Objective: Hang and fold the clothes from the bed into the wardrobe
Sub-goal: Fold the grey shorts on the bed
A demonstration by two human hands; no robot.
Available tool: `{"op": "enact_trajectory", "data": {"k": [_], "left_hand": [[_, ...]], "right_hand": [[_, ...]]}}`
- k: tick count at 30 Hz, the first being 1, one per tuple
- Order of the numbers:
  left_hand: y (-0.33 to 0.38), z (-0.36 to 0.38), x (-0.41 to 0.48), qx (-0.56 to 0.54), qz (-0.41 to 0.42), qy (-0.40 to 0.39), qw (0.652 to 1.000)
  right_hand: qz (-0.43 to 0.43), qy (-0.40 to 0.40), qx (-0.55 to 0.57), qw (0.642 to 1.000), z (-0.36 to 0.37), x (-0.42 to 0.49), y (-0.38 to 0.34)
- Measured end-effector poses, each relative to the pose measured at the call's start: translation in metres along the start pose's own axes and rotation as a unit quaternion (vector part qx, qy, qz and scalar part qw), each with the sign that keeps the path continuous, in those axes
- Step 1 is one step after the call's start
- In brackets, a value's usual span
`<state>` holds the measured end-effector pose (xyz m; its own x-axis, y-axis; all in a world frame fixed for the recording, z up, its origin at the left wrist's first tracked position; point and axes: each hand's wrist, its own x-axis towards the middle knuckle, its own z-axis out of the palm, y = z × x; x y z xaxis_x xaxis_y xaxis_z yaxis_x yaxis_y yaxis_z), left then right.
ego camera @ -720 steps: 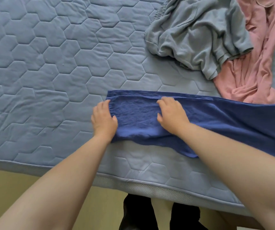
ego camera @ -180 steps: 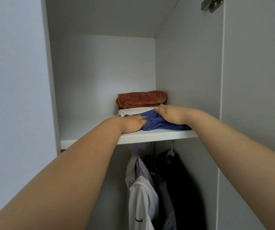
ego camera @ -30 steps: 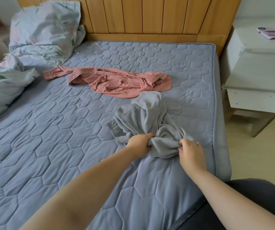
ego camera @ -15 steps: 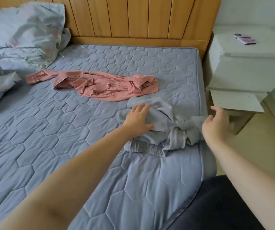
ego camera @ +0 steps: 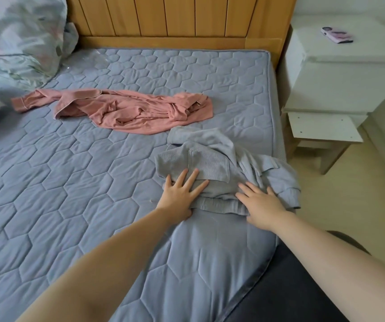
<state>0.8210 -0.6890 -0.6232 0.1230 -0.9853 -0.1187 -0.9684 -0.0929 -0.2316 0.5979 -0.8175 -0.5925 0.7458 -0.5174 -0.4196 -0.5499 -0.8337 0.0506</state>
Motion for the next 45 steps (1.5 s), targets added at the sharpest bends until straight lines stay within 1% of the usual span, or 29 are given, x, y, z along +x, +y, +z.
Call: {"op": "enact_trajectory", "data": {"k": [3, 5, 7, 9, 10, 11, 13, 14, 15, 16, 17, 19, 20, 21, 24, 26, 27, 29, 30, 32, 33, 35, 37, 38, 40, 41, 42, 43, 45], "left_hand": [[0.009, -0.002, 0.004, -0.006, -0.018, -0.009, 1.000], [0.011, -0.013, 0.011, -0.041, -0.035, -0.014, 0.998], [0.010, -0.030, 0.021, -0.126, -0.066, -0.013, 0.990], [0.008, -0.054, 0.032, -0.253, -0.114, 0.006, 0.961], [0.007, -0.068, 0.038, -0.332, -0.141, 0.009, 0.933], [0.006, -0.084, 0.043, -0.426, -0.162, 0.007, 0.890], [0.007, -0.119, 0.055, -0.603, -0.182, 0.007, 0.777], [0.009, -0.137, 0.061, -0.654, -0.191, 0.007, 0.732], [0.010, -0.155, 0.067, -0.686, -0.196, 0.003, 0.700], [0.011, -0.171, 0.071, -0.709, -0.193, -0.005, 0.678], [0.012, -0.187, 0.074, -0.725, -0.181, -0.011, 0.664], [0.006, -0.213, 0.077, -0.735, -0.149, -0.008, 0.662], [0.002, -0.225, 0.077, -0.725, -0.142, 0.008, 0.674], [-0.004, -0.237, 0.078, -0.702, -0.145, 0.037, 0.696], [-0.024, -0.273, 0.077, -0.567, -0.176, 0.171, 0.786], [-0.039, -0.298, 0.072, -0.456, -0.179, 0.226, 0.842], [-0.048, -0.310, 0.068, -0.404, -0.182, 0.244, 0.863], [-0.064, -0.337, 0.059, -0.303, -0.198, 0.268, 0.893], [-0.071, -0.350, 0.053, -0.262, -0.209, 0.274, 0.901], [-0.086, -0.371, 0.040, -0.205, -0.232, 0.279, 0.909], [-0.094, -0.380, 0.034, -0.190, -0.247, 0.278, 0.908], [-0.108, -0.392, 0.022, -0.186, -0.286, 0.273, 0.899], [-0.119, -0.399, 0.010, -0.196, -0.327, 0.264, 0.886], [-0.124, -0.400, 0.003, -0.211, -0.343, 0.258, 0.878], [-0.132, -0.399, -0.009, -0.282, -0.361, 0.246, 0.854], [-0.136, -0.398, -0.015, -0.338, -0.365, 0.238, 0.835], [-0.139, -0.399, -0.021, -0.398, -0.368, 0.229, 0.809], [-0.140, -0.401, -0.026, -0.456, -0.371, 0.227, 0.777], [-0.141, -0.406, -0.035, -0.582, -0.361, 0.224, 0.693]], "right_hand": [[0.015, 0.036, -0.005, 0.999, -0.003, 0.000, -0.007], [0.036, 0.077, 0.008, 0.996, -0.011, 0.000, -0.012], [0.067, 0.111, 0.065, 0.989, -0.026, 0.002, -0.015], [0.095, 0.146, 0.123, 0.977, -0.048, 0.004, -0.013], [0.109, 0.163, 0.151, 0.969, -0.061, 0.005, -0.011], [0.125, 0.182, 0.183, 0.958, -0.074, 0.005, -0.008], [0.151, 0.213, 0.270, 0.927, -0.101, 0.001, 0.000], [0.157, 0.234, 0.311, 0.908, -0.114, -0.003, 0.005], [0.164, 0.259, 0.343, 0.888, -0.127, -0.008, 0.012], [0.172, 0.286, 0.375, 0.865, -0.139, -0.013, 0.019], [0.179, 0.315, 0.406, 0.839, -0.152, -0.018, 0.028], [0.188, 0.370, 0.438, 0.798, -0.178, -0.032, 0.044], [0.189, 0.397, 0.433, 0.787, -0.190, -0.040, 0.052], [0.189, 0.423, 0.410, 0.785, -0.202, -0.048, 0.058], [0.182, 0.478, 0.300, 0.805, -0.240, -0.074, 0.068], [0.176, 0.487, 0.226, 0.825, -0.265, -0.087, 0.070], [0.172, 0.485, 0.181, 0.838, -0.276, -0.094, 0.069], [0.171, 0.473, 0.095, 0.859, -0.295, -0.108, 0.068], [0.168, 0.473, 0.064, 0.862, -0.302, -0.115, 0.068], [0.166, 0.489, 0.036, 0.856, -0.312, -0.128, 0.071], [0.174, 0.499, 0.039, 0.848, -0.316, -0.135, 0.074], [0.226, 0.495, 0.024, 0.838, -0.321, -0.150, 0.082], [0.304, 0.447, 0.001, 0.841, -0.325, -0.162, 0.088], [0.333, 0.428, 0.027, 0.840, -0.327, -0.167, 0.090], [0.347, 0.422, 0.154, 0.823, -0.333, -0.174, 0.090], [0.336, 0.431, 0.237, 0.803, -0.338, -0.176, 0.087], [0.323, 0.439, 0.327, 0.772, -0.344, -0.177, 0.085], [0.309, 0.441, 0.417, 0.732, -0.351, -0.179, 0.081], [0.280, 0.436, 0.555, 0.651, -0.361, -0.182, 0.071]]}}
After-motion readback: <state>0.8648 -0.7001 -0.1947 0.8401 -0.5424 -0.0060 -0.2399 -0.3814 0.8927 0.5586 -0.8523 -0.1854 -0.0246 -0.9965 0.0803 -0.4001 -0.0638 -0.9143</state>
